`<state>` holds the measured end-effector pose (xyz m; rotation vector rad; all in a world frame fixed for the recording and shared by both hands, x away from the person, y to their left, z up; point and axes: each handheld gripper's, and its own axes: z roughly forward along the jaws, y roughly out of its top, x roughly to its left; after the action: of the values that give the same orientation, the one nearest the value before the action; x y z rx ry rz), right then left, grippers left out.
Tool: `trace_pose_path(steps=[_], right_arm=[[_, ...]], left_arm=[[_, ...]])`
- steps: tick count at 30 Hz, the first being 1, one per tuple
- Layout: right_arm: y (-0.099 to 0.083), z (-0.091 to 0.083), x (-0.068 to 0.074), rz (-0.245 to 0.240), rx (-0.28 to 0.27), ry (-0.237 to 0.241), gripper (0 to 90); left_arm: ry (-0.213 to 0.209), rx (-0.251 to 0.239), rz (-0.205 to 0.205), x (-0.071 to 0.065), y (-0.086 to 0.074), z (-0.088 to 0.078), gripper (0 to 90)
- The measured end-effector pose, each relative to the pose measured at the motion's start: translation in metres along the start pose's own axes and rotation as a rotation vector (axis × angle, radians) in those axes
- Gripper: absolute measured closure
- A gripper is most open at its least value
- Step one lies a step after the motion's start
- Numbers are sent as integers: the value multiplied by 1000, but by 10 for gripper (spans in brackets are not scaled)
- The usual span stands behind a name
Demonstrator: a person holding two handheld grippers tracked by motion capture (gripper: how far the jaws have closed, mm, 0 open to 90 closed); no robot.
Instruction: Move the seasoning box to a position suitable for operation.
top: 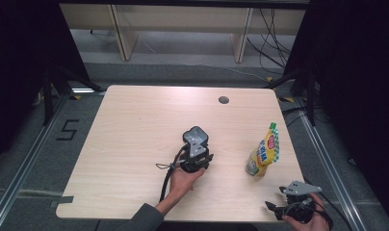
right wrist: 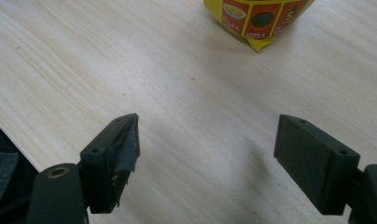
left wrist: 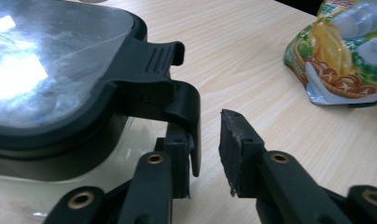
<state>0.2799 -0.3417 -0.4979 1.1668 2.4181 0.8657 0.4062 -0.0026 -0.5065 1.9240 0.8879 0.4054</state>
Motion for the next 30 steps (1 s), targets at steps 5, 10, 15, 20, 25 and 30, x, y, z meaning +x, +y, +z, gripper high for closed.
trace_pose_path(steps=[5, 10, 15, 20, 25, 30], right_arm=[[0, 0, -1, -4, 2, 3, 233], [-1, 1, -1, 6, 4, 5, 234], [-1, 1, -3, -9, -6, 0, 234], [-1, 0, -1, 1, 3, 3, 234], [-1, 0, -1, -3, 5, 4, 234], [-1, 0, -1, 0, 3, 4, 234]], left_arm=[[12, -13, -6, 2, 0, -2, 828], [-33, -9, 19, 7, -2, -6, 830], [-97, 2, 24, 17, -9, -23, 817], [-88, 34, 1, 18, -14, -37, 796], [-91, 43, 15, 22, -20, -50, 778], [-93, 70, 49, 30, -25, -64, 766]])
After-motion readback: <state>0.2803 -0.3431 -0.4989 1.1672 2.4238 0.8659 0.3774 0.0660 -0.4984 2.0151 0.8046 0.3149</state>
